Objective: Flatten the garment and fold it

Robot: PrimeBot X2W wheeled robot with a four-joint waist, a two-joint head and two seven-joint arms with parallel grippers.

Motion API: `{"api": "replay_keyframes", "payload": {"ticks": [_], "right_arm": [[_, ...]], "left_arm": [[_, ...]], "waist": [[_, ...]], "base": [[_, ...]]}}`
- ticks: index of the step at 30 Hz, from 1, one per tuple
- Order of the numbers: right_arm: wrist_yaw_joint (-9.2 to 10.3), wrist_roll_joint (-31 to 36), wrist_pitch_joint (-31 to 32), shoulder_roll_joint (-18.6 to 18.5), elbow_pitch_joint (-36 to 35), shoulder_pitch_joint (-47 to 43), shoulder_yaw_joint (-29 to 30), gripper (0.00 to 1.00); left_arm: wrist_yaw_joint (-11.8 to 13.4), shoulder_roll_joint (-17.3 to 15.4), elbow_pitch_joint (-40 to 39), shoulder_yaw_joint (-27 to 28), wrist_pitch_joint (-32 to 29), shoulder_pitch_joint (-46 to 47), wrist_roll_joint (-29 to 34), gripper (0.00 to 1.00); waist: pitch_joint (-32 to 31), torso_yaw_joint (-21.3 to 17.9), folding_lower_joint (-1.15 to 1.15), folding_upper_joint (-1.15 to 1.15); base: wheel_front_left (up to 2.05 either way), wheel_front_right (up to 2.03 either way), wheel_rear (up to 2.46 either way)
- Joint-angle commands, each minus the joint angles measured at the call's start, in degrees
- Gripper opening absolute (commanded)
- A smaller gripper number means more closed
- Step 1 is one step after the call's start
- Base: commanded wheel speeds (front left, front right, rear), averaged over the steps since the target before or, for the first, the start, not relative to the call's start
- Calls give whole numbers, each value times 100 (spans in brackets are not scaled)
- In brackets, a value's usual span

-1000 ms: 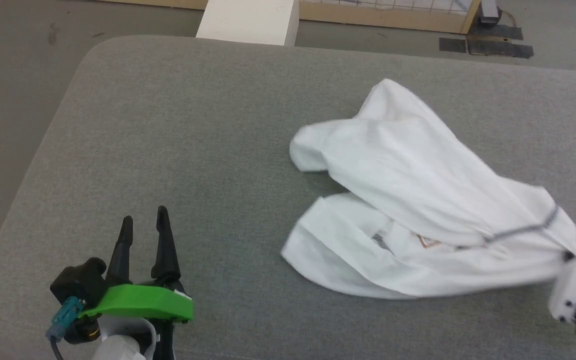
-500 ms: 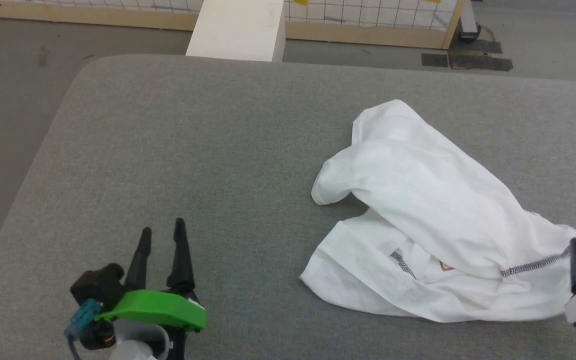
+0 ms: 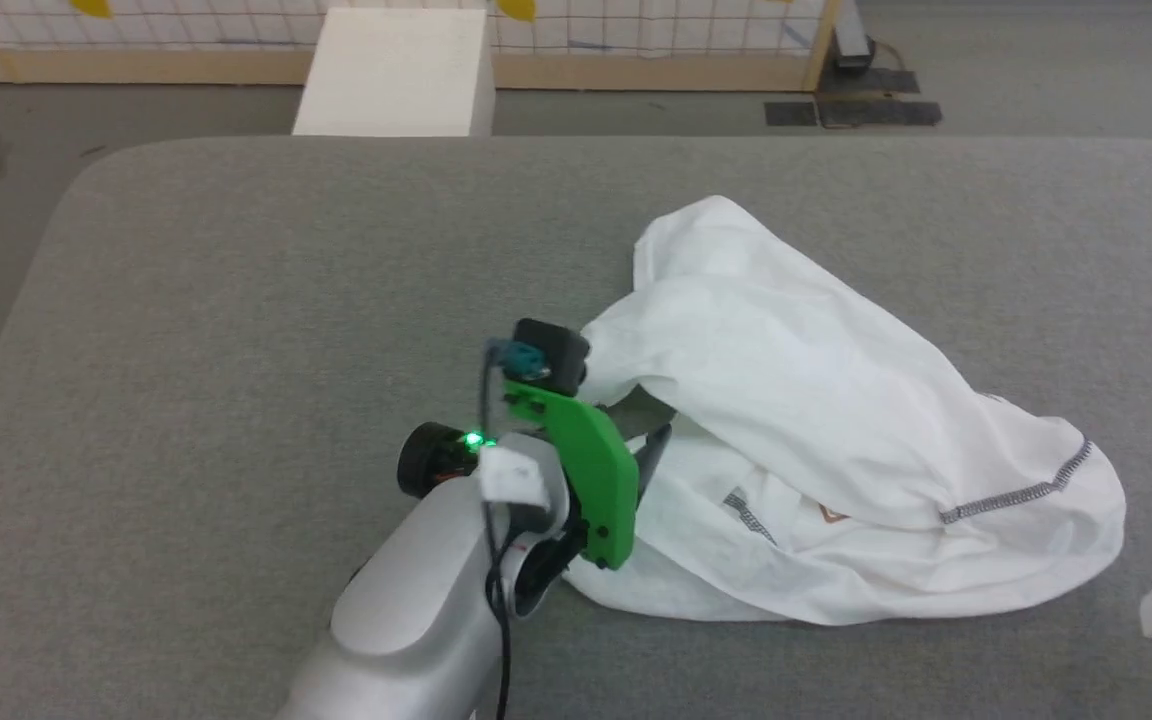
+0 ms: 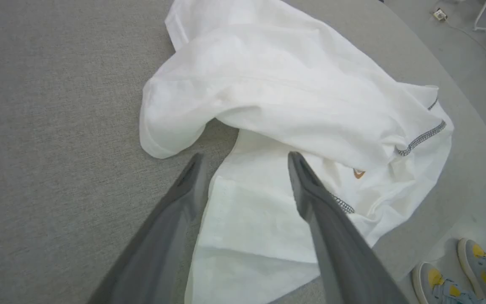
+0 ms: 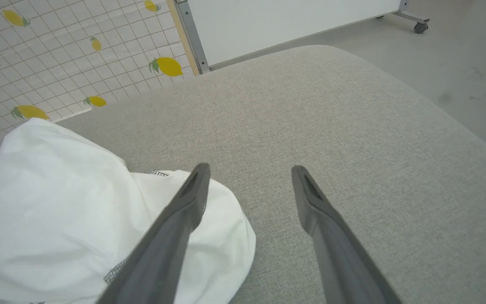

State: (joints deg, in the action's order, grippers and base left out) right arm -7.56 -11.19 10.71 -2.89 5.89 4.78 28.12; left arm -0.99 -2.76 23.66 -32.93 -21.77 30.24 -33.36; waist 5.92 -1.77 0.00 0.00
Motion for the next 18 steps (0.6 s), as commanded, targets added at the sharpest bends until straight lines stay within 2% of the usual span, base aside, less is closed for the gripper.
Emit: {"api": "replay_keyframes", "payload": {"ticks": [1,5,14,15,16,17,18], "right_arm": [[8,-47,-61,1,53,28,-31,100],[8,-126,-202,1,245,62,-58,100],[8,-211,-382,1,494,128,-144,100],[8,-217,-396,1,516,140,-154,100],[8,-222,-416,1,544,157,-168,100],[8,-221,-433,1,567,170,-180,100],[8,-228,-454,1,596,185,-187,100]], "left_arm": [[62,-12,156,-112,-229,182,73,100],[164,-14,678,-328,-403,550,265,100],[160,-13,1491,-592,-561,833,364,100],[169,-13,1551,-612,-590,836,347,85],[166,-13,1596,-638,-573,845,334,24],[166,-13,1615,-635,-532,841,294,0],[159,-13,1627,-632,-475,839,240,0]], "waist": [[162,-272,0,0],[391,-609,0,0],[585,-779,0,0],[597,-779,0,0],[609,-772,0,0],[617,-760,0,0],[625,-736,0,0]], "base": [[0,0,0],[0,0,0],[0,0,0],[0,0,0],[0,0,0],[0,0,0],[0,0,0]]}}
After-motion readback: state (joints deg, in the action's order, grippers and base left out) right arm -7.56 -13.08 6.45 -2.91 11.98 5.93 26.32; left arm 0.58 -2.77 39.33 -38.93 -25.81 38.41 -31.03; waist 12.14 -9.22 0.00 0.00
